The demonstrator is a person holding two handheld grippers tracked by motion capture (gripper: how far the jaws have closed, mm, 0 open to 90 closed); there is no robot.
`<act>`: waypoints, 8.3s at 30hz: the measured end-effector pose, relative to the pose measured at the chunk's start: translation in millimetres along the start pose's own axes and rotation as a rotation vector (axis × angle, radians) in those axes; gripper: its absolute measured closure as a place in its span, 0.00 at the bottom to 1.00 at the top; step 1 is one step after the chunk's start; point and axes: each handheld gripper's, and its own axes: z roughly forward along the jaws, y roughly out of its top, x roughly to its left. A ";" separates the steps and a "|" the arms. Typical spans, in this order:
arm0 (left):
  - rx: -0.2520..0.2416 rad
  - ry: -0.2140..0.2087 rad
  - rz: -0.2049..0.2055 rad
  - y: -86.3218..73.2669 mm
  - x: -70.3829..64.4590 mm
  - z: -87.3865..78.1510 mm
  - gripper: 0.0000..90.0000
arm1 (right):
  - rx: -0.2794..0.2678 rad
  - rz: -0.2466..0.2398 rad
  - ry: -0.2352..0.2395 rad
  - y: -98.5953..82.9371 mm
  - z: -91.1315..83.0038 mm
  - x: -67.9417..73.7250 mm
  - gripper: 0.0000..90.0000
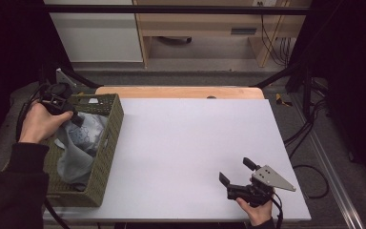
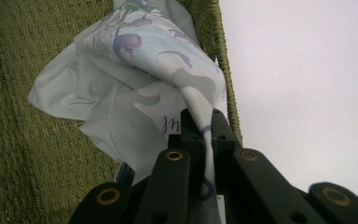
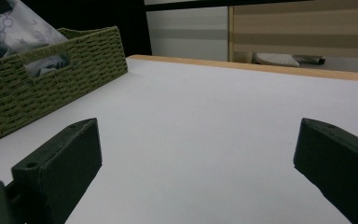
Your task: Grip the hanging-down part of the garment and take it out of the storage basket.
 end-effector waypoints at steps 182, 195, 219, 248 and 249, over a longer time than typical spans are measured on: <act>-0.143 0.081 0.069 6.7 -31.1 -130.4 0.97 | 0.098 -0.152 0.572 98.7 264.0 209.6 0.98; -0.162 0.079 0.067 3.0 -31.4 -135.0 0.97 | 0.023 -0.177 0.556 130.5 226.4 189.0 0.98; -0.175 0.032 0.110 8.6 -50.1 -131.1 0.97 | -0.161 -0.220 0.411 202.9 141.5 138.7 0.98; -0.142 0.040 0.148 16.3 -69.1 -117.2 0.97 | 0.026 -0.113 0.430 115.6 182.3 127.2 0.97; -0.141 0.039 0.150 16.5 -69.9 -116.5 0.97 | 0.039 -0.103 0.432 108.7 187.0 128.9 0.97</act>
